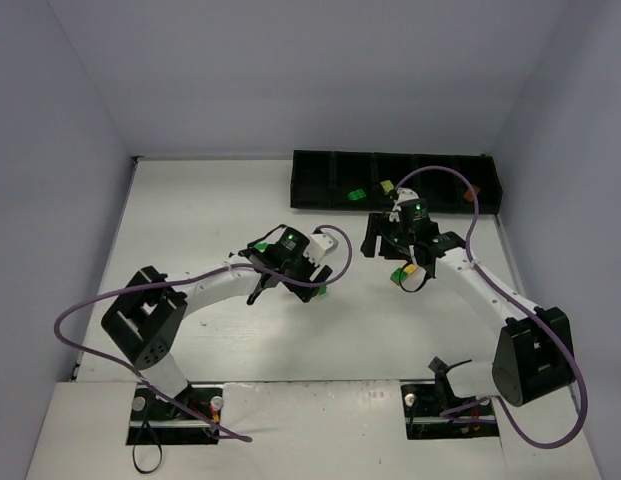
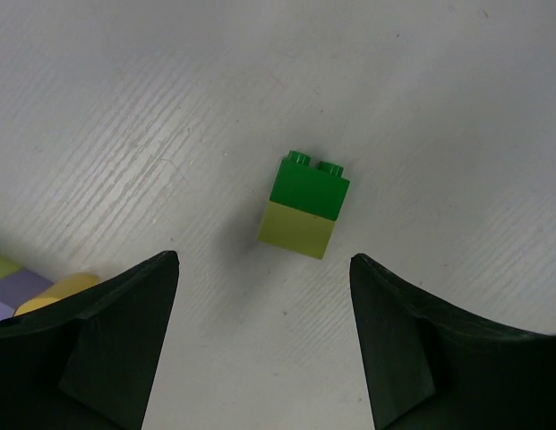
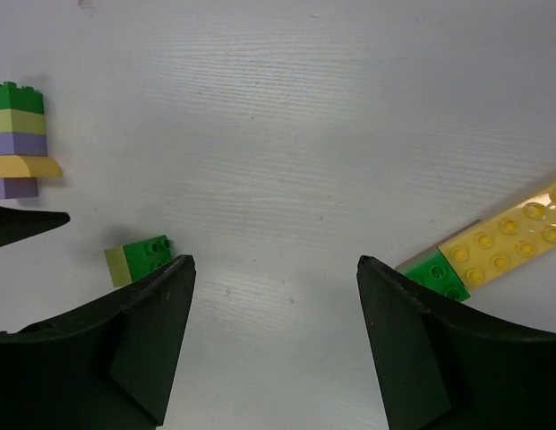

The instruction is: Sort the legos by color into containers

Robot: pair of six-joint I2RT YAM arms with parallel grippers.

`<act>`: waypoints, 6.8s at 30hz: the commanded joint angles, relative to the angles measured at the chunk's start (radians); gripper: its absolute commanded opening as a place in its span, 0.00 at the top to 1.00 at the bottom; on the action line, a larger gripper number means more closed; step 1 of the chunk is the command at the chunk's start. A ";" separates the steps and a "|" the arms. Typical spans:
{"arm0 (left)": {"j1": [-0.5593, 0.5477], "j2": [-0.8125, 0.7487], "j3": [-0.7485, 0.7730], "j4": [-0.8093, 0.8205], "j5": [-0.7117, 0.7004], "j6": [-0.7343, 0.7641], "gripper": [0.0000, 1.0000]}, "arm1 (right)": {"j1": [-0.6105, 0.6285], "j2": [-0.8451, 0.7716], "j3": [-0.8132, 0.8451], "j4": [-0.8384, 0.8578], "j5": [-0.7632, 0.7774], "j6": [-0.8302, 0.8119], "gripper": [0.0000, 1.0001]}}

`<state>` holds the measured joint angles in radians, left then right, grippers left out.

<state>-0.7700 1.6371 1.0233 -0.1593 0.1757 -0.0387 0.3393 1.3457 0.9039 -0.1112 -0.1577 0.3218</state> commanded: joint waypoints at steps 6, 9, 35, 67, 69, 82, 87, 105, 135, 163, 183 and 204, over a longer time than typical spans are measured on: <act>-0.011 0.092 0.129 -0.008 0.036 0.114 0.33 | -0.003 -0.062 -0.019 0.021 -0.049 -0.023 0.30; -0.011 0.104 0.138 -0.028 0.048 0.131 0.38 | -0.009 -0.069 -0.026 0.021 -0.057 -0.029 0.30; -0.011 0.155 0.138 -0.034 0.100 0.235 0.52 | -0.020 -0.048 -0.045 0.042 -0.109 -0.058 0.30; -0.006 -0.075 0.020 0.151 0.124 0.165 0.88 | -0.020 -0.036 0.000 0.045 -0.287 -0.035 0.29; -0.006 -0.121 -0.018 0.224 0.113 0.157 0.89 | -0.019 -0.020 0.021 0.045 -0.371 -0.020 0.28; -0.006 -0.339 -0.103 0.325 0.134 0.155 0.89 | -0.002 0.006 0.158 0.102 -0.625 0.102 0.23; -0.006 -0.349 -0.098 0.326 0.127 0.157 0.89 | 0.010 0.023 0.184 0.102 -0.648 0.123 0.23; -0.006 -0.356 -0.097 0.403 0.128 0.132 0.89 | 0.073 0.066 0.188 0.151 -0.649 0.123 0.32; 0.001 -0.364 -0.164 0.392 0.100 0.086 1.00 | 0.043 0.010 0.185 0.166 -0.609 0.036 1.00; 0.046 -0.433 -0.198 0.362 0.097 0.016 1.00 | -0.022 0.294 0.453 0.195 -0.048 -0.174 1.00; 0.048 -0.640 -0.261 0.250 0.111 0.008 1.00 | -0.057 0.865 1.006 0.209 0.032 -0.102 0.35; 0.058 -0.543 -0.221 0.330 0.113 0.203 1.00 | 0.065 0.218 0.353 0.208 -0.744 -0.069 0.26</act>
<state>-0.7185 1.0931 0.7433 0.0772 0.2653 0.1318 0.3637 1.6024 1.2991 0.0574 -0.7673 0.2401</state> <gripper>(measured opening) 0.302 0.732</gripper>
